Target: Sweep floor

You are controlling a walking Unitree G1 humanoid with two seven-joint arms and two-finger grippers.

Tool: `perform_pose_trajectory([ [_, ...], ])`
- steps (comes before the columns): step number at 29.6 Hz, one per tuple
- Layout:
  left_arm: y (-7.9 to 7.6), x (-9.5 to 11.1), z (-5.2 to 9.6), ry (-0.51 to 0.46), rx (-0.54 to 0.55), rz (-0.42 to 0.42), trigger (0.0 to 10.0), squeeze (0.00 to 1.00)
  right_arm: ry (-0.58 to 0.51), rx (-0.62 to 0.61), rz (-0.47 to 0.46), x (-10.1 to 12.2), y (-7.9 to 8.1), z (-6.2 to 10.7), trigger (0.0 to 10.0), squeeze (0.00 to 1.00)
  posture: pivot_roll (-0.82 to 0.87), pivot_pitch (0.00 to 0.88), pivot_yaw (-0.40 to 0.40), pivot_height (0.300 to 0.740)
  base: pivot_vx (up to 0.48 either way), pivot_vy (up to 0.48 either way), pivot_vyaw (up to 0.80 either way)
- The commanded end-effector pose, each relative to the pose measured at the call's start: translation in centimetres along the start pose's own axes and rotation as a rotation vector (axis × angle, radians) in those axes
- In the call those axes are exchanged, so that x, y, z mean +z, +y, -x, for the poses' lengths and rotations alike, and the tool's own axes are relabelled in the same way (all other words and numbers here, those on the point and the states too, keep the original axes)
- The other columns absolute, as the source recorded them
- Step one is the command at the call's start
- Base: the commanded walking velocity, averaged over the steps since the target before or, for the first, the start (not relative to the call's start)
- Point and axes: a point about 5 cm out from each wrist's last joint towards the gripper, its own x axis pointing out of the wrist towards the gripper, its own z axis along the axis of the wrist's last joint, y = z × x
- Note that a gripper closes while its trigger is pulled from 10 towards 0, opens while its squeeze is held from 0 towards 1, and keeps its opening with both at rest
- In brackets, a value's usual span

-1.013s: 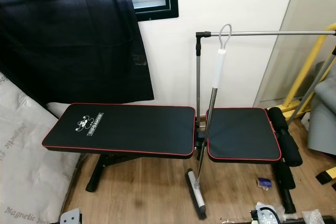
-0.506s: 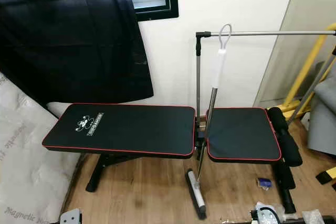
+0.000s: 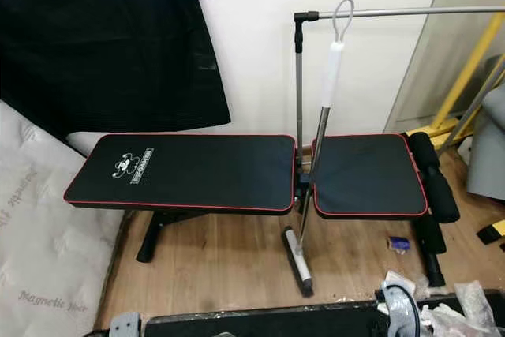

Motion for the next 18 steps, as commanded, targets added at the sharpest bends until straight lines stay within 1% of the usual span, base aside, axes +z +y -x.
perform_pose_trajectory([
  [1,1.8,0.6,0.1,-0.021,0.060,0.035,10.0,0.00,-0.033,-0.002,-0.015,0.4,-0.4,0.1,10.0,0.00,-0.07,0.119,0.024,0.740,0.000,0.000,0.00],
  [2,1.8,0.6,0.1,-0.021,0.060,0.035,10.0,0.00,-0.033,-0.002,-0.015,0.4,-0.4,0.1,10.0,0.00,-0.07,0.119,0.024,0.740,0.000,0.000,0.00],
  [3,2.9,1.9,0.1,-0.070,0.079,0.051,10.0,0.00,-0.083,0.006,0.003,2.5,-0.3,-0.2,10.0,0.00,-0.07,0.113,0.022,0.740,0.000,0.000,0.00],
  [5,5.2,5.3,0.3,-0.220,0.110,0.070,10.0,0.00,-0.215,0.040,0.067,7.3,-0.3,-0.4,10.0,0.00,-0.07,0.097,0.015,0.740,0.000,0.000,0.00],
  [6,5.8,6.7,0.6,-0.287,0.111,0.070,10.0,0.00,-0.268,0.062,0.084,8.9,-0.3,-0.3,10.0,0.00,-0.07,0.093,0.014,0.740,0.000,0.000,0.00],
  [7,5.8,6.7,0.6,-0.287,0.111,0.070,10.0,0.00,-0.268,0.062,0.084,8.9,-0.3,-0.3,10.0,0.00,-0.07,0.093,0.014,0.740,0.000,0.000,0.00],
  [9,6.4,9.7,1.3,-0.448,0.093,0.031,10.0,0.00,-0.374,0.139,0.147,11.5,0.0,0.2,10.0,0.00,-0.07,0.079,0.009,0.740,0.000,0.000,0.00],
  [10,6.4,9.7,1.3,-0.448,0.093,0.031,10.0,0.00,-0.374,0.139,0.147,11.5,0.0,0.2,10.0,0.00,-0.07,0.079,0.009,0.740,0.000,0.000,0.00],
  [11,6.4,10.3,1.5,-0.482,0.087,0.026,10.0,0.00,-0.392,0.155,0.154,11.8,0.0,0.3,10.0,0.00,-0.07,0.079,0.009,0.740,0.000,0.000,0.00],
  [12,6.4,10.3,1.5,-0.482,0.087,0.026,10.0,0.00,-0.392,0.155,0.154,11.8,0.0,0.3,10.0,0.00,-0.07,0.079,0.009,0.740,0.000,0.000,0.00],
  [13,6.0,11.1,1.9,-0.542,0.065,-0.004,10.0,0.00,-0.422,0.179,0.160,12.3,0.2,0.5,10.0,0.00,-0.07,0.070,0.008,0.740,0.000,0.000,0.00],
  [14,5.0,12.2,2.7,-0.632,0.022,-0.055,10.0,0.00,-0.477,0.234,0.170,13.1,0.5,0.9,10.0,0.00,-0.07,0.064,0.007,0.740,0.000,0.000,0.00],
  [15,5.0,12.2,2.7,-0.632,0.022,-0.055,10.0,0.00,-0.477,0.234,0.170,13.1,0.5,0.9,10.0,0.00,-0.07,0.064,0.007,0.740,0.000,0.000,0.00],
  [16,3.8,13.1,3.7,-0.712,-0.021,-0.093,10.0,0.00,-0.523,0.281,0.176,13.8,0.9,1.3,10.0,0.00,-0.06,0.059,0.009,0.740,0.000,0.000,0.00],
  [17,2.1,14.0,5.1,-0.794,-0.084,-0.132,10.0,0.00,-0.576,0.337,0.175,14.5,1.4,1.9,10.0,0.00,-0.07,0.056,0.012,0.740,0.000,0.000,0.00],
  [18,2.1,14.0,5.1,-0.794,-0.084,-0.132,10.0,0.00,-0.576,0.337,0.175,14.5,1.4,1.9,10.0,0.00,-0.07,0.056,0.012,0.740,0.000,0.000,0.00],
])
